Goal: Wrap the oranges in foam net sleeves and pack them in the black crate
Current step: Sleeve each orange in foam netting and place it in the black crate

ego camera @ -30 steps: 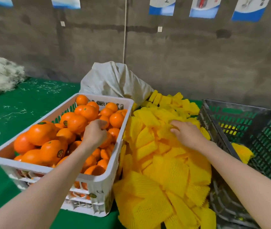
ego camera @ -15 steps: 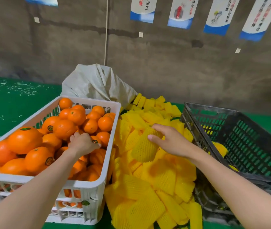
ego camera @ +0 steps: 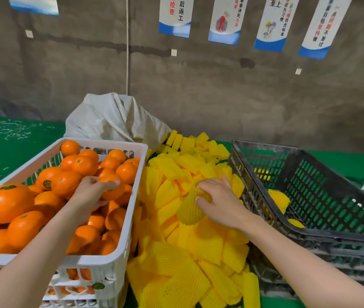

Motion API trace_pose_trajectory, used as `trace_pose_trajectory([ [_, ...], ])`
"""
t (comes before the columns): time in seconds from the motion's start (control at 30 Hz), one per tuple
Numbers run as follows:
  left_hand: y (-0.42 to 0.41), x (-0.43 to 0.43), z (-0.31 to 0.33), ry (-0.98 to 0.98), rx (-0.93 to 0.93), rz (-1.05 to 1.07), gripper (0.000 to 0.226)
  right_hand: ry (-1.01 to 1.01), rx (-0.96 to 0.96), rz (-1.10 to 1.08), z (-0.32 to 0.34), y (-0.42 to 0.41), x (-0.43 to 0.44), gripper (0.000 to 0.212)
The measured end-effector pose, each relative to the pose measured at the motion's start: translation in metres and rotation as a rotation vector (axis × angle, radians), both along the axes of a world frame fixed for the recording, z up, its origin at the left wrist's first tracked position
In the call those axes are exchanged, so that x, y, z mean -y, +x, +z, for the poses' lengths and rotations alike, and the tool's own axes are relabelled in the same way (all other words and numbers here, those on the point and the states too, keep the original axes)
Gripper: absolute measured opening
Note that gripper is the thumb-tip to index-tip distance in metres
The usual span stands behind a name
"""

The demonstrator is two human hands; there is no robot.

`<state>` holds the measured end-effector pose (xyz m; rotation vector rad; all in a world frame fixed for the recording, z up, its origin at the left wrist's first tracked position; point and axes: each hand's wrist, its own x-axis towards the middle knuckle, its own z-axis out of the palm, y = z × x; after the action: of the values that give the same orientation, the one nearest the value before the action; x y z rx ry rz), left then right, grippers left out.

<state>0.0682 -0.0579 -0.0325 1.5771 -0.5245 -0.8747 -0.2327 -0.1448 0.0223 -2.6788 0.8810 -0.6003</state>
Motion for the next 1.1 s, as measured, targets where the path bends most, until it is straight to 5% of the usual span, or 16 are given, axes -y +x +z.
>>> trace_pose_trajectory([
  [0.1, -0.023, -0.005, 0.026, -0.223, -0.224, -0.090, 0.032, 0.246, 0.186, 0.065, 0.009, 0.001, -0.004, 0.032],
  [0.2, -0.057, -0.006, 0.046, -0.331, -0.479, -0.168, 0.039, 0.533, 0.307, 0.053, 0.018, 0.000, -0.008, 0.018],
  [0.3, -0.090, 0.001, 0.058, -0.372, -0.582, -0.171, 0.037, 0.766, 0.356, 0.003, 0.016, -0.006, -0.006, 0.038],
  [0.57, -0.162, 0.019, 0.052, -0.317, -0.375, -0.201, 0.032, 1.226, 0.526, 0.166, 0.012, -0.004, -0.019, 0.033],
  [0.77, -0.182, 0.032, 0.040, -0.254, -0.030, -0.238, 0.041, 1.222, 0.459, 0.227, 0.008, -0.001, -0.024, 0.035],
  [1.1, -0.202, 0.017, 0.026, -0.386, 0.001, -0.092, 0.028, 0.905, 0.393, 0.265, 0.006, -0.010, -0.016, 0.029],
])
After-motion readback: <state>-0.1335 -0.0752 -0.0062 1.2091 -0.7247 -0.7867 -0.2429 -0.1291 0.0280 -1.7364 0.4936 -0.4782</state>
